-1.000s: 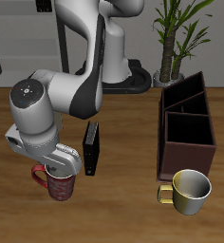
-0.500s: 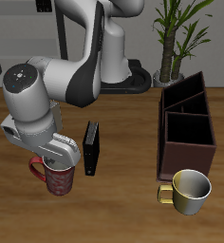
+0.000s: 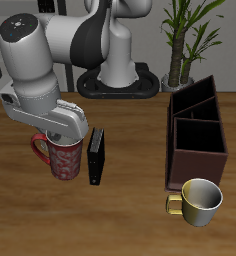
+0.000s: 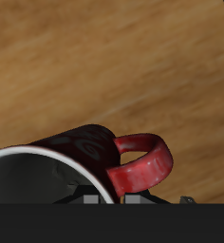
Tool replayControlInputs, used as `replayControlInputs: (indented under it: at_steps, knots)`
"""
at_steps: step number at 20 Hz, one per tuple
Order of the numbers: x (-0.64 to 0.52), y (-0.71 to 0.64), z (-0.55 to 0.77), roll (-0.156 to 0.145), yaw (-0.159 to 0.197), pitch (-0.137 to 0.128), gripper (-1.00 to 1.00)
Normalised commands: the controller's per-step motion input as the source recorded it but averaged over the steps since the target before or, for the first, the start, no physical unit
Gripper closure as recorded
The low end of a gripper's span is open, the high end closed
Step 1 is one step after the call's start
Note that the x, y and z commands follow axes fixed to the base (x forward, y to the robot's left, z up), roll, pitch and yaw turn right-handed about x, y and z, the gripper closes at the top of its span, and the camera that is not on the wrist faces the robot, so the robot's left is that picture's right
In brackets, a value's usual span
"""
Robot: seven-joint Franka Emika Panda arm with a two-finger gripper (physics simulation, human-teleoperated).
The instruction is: Place the red mug into the left desk caddy's left compartment
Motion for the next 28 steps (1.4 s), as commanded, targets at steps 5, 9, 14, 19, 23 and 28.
replayControlInputs:
  at_steps: [5, 9, 14, 19, 23, 28]
  knots:
    - [-0.23, 0.10, 0.69, -0.015, 0.025, -0.077, 1.00]
    - [-0.25, 0.13, 0.88, -0.010, 0.042, -0.110, 1.00]
    - [-0.25, 0.16, 0.66, 0.000, 0.015, -0.074, 1.00]
    - [-0.16, 0.12, 0.06, 0.013, 0.023, -0.006, 1.00]
    - [-0.28, 0.43, 0.09, 0.044, 0.044, -0.040, 1.00]
    - [-0.43, 0.62, 0.26, 0.051, 0.049, -0.069, 1.00]
